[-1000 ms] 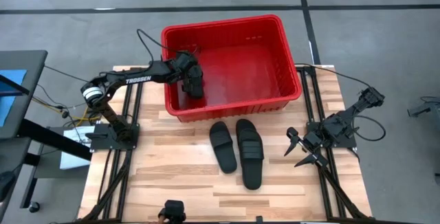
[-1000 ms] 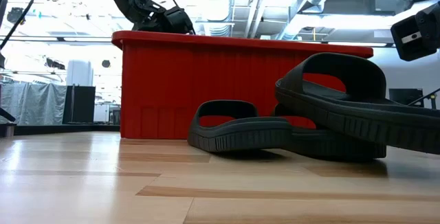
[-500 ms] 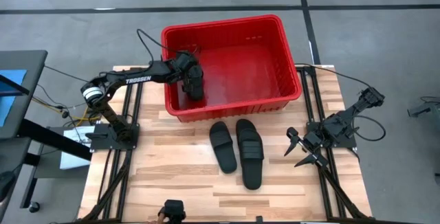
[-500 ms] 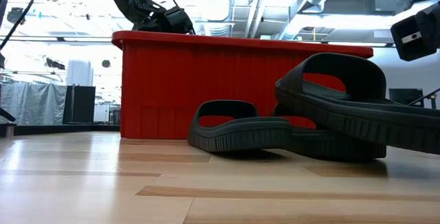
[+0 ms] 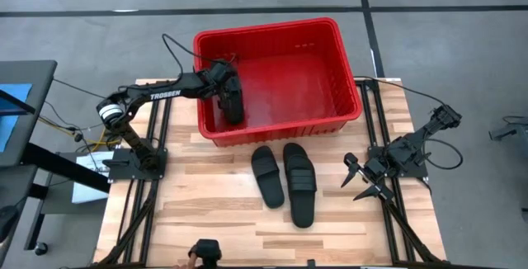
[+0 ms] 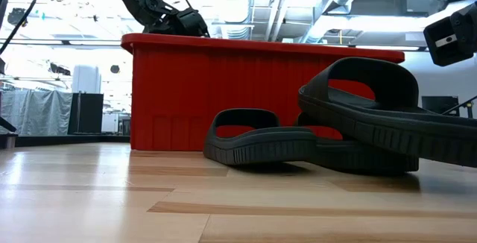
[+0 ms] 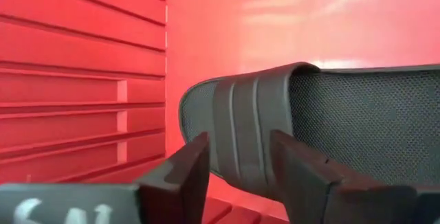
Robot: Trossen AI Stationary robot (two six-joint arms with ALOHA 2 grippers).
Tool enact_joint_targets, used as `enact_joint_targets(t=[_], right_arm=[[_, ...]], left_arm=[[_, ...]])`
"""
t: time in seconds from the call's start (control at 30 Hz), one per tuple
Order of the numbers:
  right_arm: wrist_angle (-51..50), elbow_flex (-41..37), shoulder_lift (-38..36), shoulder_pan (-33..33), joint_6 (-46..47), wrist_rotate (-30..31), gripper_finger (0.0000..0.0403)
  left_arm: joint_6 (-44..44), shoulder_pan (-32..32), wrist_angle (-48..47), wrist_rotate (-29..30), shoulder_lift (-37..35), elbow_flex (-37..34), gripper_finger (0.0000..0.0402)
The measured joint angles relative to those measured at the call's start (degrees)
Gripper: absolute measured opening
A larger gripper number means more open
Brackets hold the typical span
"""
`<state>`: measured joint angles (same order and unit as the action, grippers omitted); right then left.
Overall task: Pick and place slides into bin
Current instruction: Put the black slides into the red bin
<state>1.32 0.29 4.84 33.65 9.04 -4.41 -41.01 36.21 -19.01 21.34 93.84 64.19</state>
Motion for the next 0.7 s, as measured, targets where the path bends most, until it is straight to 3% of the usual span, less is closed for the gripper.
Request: enact_joint_targets(t=[0.2,0.43,0.57,0.7], right_arm=[[0.01,0.0,0.0,0.0,0.0,-0.01,0.0244],[0.01,-0.02,0.01,0.0,0.01,0.0,0.0244],[0.02,-0.02,0.02,0.02,0.0,0.0,0.0244],[0.02,0.0,0.02,0.02,0.0,-0.02,0.0244]], left_arm=[[2.73,-1.29,-1.2,2.1,-2.06,3.33,0.0152],[9.72,-3.34,-0.78,2.01,-10.0,11.24,0.0147],[16.97,-5.14,-0.83,-2.34,-16.11,15.03,0.0147],[23.59,-7.21,-0.72,-10.65,-22.21,16.9,0.0147]])
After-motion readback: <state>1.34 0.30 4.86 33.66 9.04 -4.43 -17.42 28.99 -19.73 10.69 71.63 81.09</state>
